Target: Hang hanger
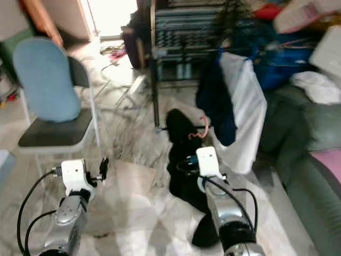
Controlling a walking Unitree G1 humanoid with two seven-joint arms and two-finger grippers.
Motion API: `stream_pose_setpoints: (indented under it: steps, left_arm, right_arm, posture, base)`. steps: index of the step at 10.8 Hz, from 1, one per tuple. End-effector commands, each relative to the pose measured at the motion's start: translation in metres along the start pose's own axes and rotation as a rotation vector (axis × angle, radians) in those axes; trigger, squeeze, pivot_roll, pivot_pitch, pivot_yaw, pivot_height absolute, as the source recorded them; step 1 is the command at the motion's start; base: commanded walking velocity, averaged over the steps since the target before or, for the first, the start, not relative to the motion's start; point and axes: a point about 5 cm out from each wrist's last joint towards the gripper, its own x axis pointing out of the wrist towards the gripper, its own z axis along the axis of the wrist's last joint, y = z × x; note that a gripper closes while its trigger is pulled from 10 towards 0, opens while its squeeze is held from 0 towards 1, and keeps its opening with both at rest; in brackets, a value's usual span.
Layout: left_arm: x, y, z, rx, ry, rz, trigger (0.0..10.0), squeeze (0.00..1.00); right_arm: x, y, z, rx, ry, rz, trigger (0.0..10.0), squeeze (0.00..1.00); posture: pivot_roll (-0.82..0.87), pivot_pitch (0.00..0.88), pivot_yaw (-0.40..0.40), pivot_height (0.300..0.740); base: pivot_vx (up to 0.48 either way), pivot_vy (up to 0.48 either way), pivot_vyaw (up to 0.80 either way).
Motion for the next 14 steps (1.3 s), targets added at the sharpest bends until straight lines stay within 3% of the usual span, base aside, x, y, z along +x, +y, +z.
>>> stream_pose_setpoints:
  steps: [1, 4, 10, 14]
  left_arm:
    - [-0.002, 0.001, -0.003, 0.001, 0.011, 0.014, 10.0, 0.00]
    - [0.000, 0.001, 0.001, 0.019, 0.004, 0.013, 10.0, 0.00]
    - [-0.004, 0.002, 0.000, 0.055, 0.014, 0.029, 10.0, 0.00]
    - [0.003, -0.005, 0.006, -0.005, 0.002, -0.045, 10.0, 0.00]
  right_arm:
    - [0.002, -0.003, 0.009, -0.001, -0.038, -0.010, 10.0, 0.00]
    - [0.003, -0.005, 0.011, 0.007, -0.056, -0.018, 10.0, 0.00]
    - [0.008, 0.002, 0.011, 0.001, -0.080, -0.022, 10.0, 0.00]
    - [0.002, -0.019, -0.004, 0.044, -0.047, -0.169, 10.0, 0.00]
  posture:
    - [-0.06, 0.000, 0.020, 0.740]
    - [-0.07, 0.000, 0.035, 0.740]
    - [-0.05, 0.000, 0.061, 0.740]
    - [-0.06, 0.000, 0.066, 0.740]
  base:
    - [0.000, 0.000, 0.00]
    - [0.000, 0.000, 0.00]
    - [0.000, 0.000, 0.80]
    - [0.000, 0.000, 0.00]
